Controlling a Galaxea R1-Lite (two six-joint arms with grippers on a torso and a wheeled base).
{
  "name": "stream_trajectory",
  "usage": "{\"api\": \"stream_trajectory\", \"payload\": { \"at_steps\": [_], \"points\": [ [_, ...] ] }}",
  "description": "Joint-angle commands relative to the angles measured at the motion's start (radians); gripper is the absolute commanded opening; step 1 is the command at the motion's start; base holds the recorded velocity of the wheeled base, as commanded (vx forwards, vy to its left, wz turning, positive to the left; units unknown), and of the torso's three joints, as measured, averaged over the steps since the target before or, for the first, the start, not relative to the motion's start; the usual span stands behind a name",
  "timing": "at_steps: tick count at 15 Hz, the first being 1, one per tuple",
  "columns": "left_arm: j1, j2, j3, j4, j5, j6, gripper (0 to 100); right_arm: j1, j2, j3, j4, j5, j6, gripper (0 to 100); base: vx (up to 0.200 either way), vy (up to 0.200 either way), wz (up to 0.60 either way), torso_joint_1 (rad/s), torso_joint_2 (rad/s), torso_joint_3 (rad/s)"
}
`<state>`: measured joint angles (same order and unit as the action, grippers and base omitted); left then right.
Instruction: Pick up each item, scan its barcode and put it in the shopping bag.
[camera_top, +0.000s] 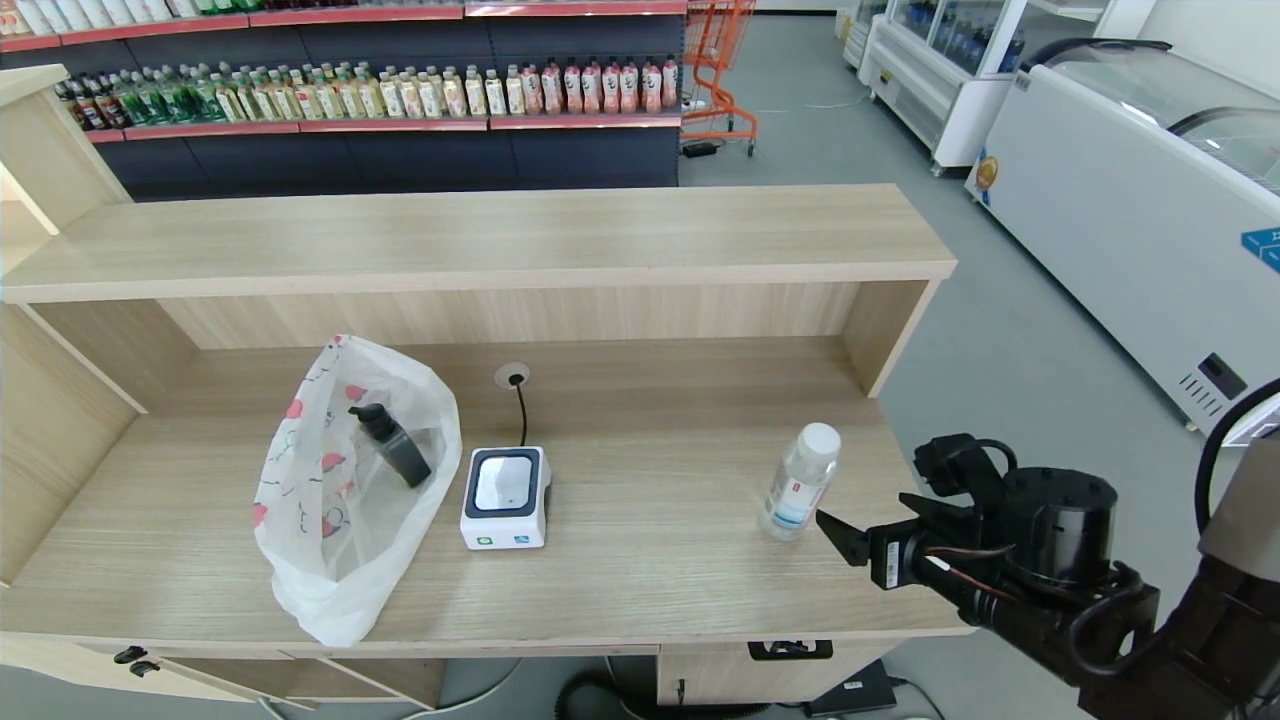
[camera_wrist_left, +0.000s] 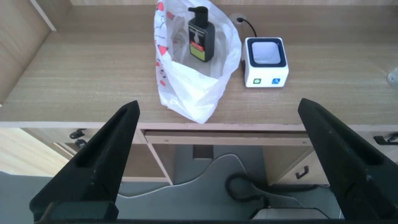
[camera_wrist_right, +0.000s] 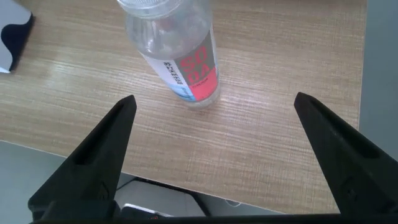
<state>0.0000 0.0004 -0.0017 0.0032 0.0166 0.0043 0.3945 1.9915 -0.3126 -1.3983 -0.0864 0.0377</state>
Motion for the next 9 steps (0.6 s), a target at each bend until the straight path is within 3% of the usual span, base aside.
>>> {"api": "stream_trajectory", "payload": {
  "at_steps": [1,9],
  "points": [
    [0.0,0.0,0.0,0.0,0.0,0.0,100,0.009,0.038,-0.022,-0.024,0.004,-0.015,100,0.0,0.0,0.0,0.0,0.0,0.0],
    [0.0,0.0,0.0,0.0,0.0,0.0,100,0.009,0.125,-0.142,-0.039,0.062,-0.133,100,0.0,0.0,0.0,0.0,0.0,0.0]
  ]
}}
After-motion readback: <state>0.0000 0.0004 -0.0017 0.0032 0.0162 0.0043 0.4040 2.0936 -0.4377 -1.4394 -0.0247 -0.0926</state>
